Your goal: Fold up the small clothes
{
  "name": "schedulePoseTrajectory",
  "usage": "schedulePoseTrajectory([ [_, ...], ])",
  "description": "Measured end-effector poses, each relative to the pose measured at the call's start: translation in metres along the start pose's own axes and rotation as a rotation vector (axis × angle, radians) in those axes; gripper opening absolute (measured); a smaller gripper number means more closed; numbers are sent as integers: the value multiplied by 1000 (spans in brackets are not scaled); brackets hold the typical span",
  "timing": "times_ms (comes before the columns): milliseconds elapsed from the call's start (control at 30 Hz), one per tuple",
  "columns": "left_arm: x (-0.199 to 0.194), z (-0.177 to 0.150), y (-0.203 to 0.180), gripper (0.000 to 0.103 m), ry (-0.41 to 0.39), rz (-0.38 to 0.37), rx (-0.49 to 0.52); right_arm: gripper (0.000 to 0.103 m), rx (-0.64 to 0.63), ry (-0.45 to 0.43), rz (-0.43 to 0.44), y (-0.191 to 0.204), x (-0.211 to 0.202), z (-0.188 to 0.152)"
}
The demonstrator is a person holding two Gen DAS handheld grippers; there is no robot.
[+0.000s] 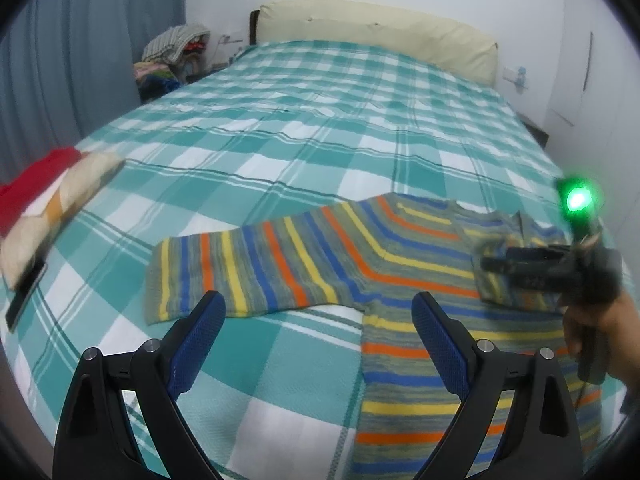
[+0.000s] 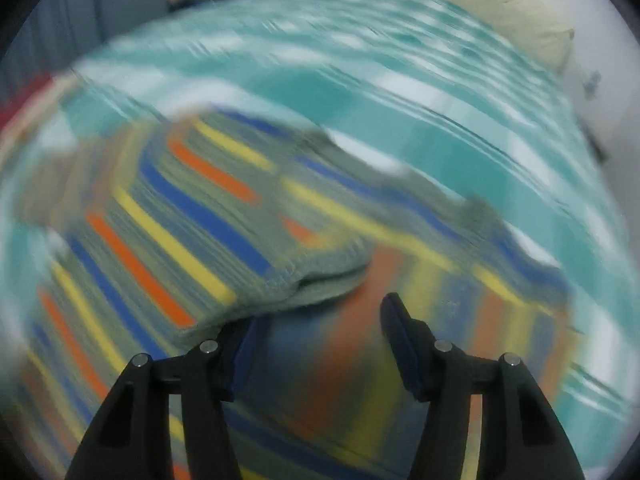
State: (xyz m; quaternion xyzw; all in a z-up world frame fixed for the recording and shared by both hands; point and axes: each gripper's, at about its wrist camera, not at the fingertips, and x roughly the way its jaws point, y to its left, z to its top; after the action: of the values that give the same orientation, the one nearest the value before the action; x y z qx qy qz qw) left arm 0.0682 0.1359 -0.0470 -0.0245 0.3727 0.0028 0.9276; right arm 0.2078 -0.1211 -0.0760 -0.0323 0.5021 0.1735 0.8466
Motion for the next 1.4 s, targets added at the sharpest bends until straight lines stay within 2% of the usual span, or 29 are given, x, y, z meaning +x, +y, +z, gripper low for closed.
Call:
schedulePoseTrajectory([
  [33,0,1,3,95,4,-4,-9,58,40,-13,61,-3,-3,2],
  [133,-1,2,12,95,15,-31,-37,58,144,-17,163,-27,-17,0],
  [267,-4,1,15,95,25,-39,-35,58,390,60,277,-86,-34,-38],
  [333,-4,-1,14,95,27,-36,-23,58,459,99,266,-109,-45,-66],
  [400,-4,-2,12,95,31,-29,-7,58,505,148,178,-139,-56,-99],
  [467,-3,-5,10,95,37,-16,10,56,517,148,92,-161,-71,-122],
  [533,-2,-7,9,95,43,-3,23,56,527,114,52,-174,-92,-137],
  [567,0,-9,8,95,48,2,27,57,530,93,60,-175,-102,-143],
  [700,5,-15,3,95,65,21,57,57,517,46,226,-149,-130,-164],
  [767,7,-19,0,95,75,36,79,57,519,72,365,-127,-130,-182],
  [833,10,-22,0,95,88,45,90,57,551,133,445,-114,-123,-204],
  [900,15,-26,2,95,112,58,98,57,590,233,463,-107,-116,-240],
  [1000,19,-25,14,96,136,87,97,53,591,227,439,-113,-141,-273],
  [1033,17,-23,23,95,131,100,81,54,566,205,392,-116,-154,-275],
  [1100,12,-15,46,96,112,111,19,58,449,126,196,-116,-180,-270],
  [1133,10,-10,60,97,105,112,-23,59,400,78,132,-116,-192,-265],
  [1200,9,0,96,98,89,116,-147,59,352,-49,59,-118,-211,-258],
  [1267,15,10,138,98,97,113,-301,59,361,-140,65,-120,-216,-259],
  [1300,24,13,162,98,115,96,-388,59,384,-161,94,-120,-213,-260],
  [1400,54,12,197,98,169,31,-499,59,379,-133,153,-109,-201,-260],
])
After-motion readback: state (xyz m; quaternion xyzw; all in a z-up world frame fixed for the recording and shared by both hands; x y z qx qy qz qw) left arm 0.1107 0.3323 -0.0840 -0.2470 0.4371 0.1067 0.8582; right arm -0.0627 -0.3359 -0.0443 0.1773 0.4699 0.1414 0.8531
